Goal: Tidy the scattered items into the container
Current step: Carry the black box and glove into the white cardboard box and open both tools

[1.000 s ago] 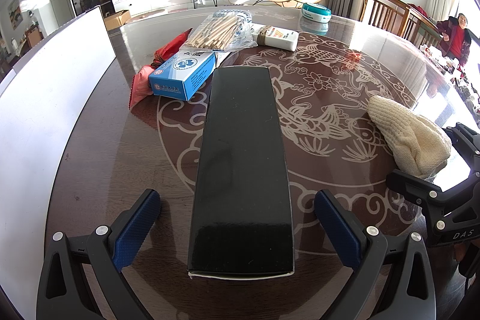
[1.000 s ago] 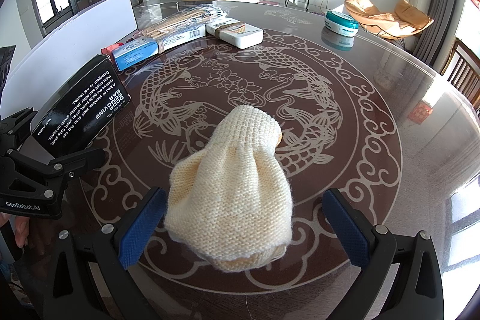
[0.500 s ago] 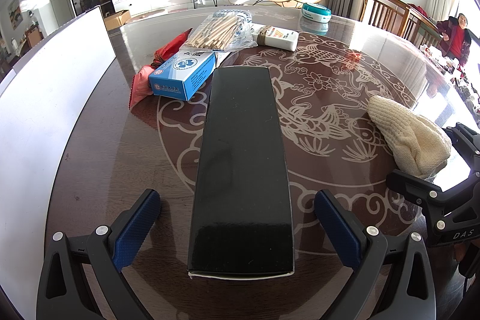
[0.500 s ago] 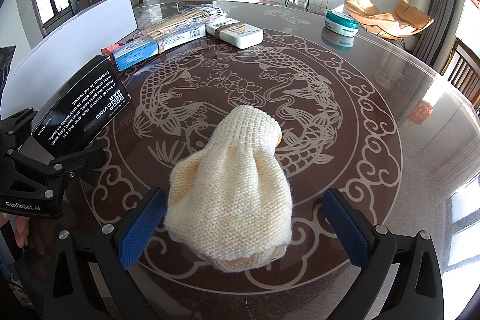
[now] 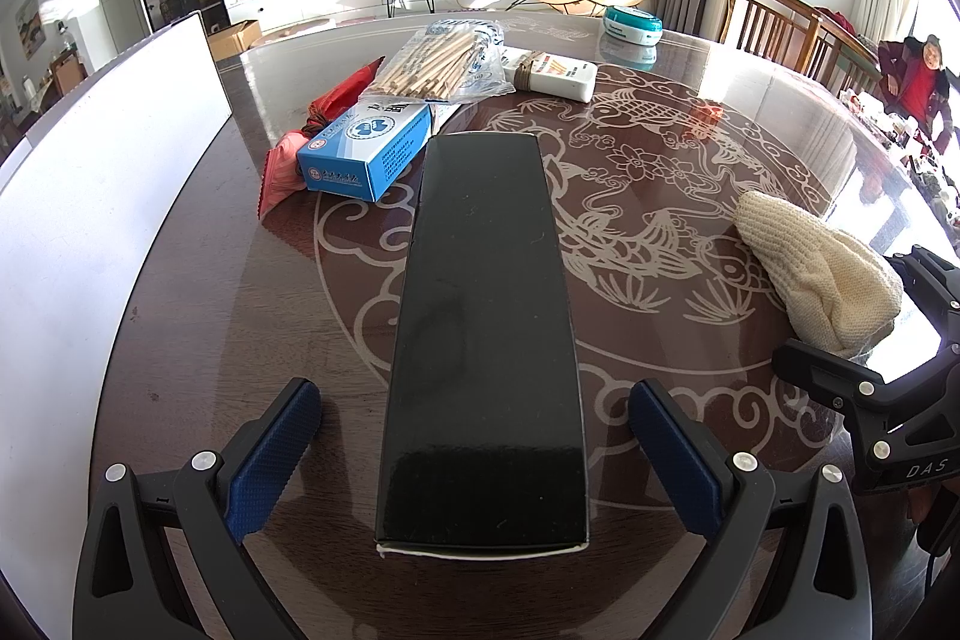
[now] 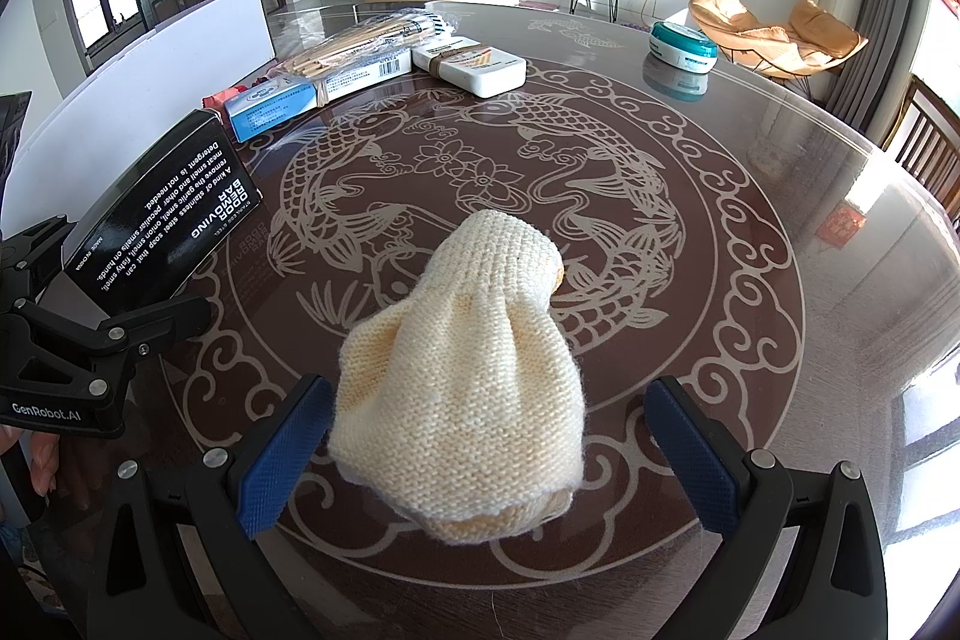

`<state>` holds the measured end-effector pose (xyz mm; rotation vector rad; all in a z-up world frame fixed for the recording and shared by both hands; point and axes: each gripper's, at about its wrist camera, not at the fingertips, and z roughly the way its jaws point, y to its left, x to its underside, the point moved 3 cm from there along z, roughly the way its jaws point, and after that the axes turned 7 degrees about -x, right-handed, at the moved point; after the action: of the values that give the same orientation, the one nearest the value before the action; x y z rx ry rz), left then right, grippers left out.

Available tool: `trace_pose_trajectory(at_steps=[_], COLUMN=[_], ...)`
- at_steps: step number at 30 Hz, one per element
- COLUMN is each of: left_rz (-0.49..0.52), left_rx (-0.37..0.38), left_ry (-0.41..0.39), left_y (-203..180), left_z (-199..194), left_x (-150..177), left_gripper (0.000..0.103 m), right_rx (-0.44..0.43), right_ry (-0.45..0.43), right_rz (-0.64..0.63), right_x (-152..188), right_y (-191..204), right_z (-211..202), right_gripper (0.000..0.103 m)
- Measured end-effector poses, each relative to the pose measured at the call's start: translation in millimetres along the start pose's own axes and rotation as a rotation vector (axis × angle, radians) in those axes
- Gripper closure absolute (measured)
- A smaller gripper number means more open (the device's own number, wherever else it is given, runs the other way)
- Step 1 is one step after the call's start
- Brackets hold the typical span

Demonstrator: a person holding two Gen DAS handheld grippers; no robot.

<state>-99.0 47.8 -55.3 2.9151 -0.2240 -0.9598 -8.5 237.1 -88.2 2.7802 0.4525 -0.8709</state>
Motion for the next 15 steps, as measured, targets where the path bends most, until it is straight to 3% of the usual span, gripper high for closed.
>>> trace_pose_trajectory(at_steps=[9,12,13,15], left_rz=[0.019,0.069,0.073,0.084], left_rx=[0.015,0.054,0.060,0.058], left_ry=[0.028,0.083,0.074,0.051], left_y=[-1,-3,-3,-2], left_z=[2,4,2,-1], left_x=[-4,-11,-13,-16], left_gripper=[0.000,0.003,0.021,0.046], right_rx=[-0.006,-0.037,-0.047,-0.086], right_ry=[0.007,0.122,0.163,0.171], right_rz=[-0.002,-0.026,-0.016,0.004], right_x=[-1,-11,-16,-24], right_y=[0,0,-1,-2], right_z=[0,5,5,0], right_gripper=[0.000,0.000,0.000,0.001])
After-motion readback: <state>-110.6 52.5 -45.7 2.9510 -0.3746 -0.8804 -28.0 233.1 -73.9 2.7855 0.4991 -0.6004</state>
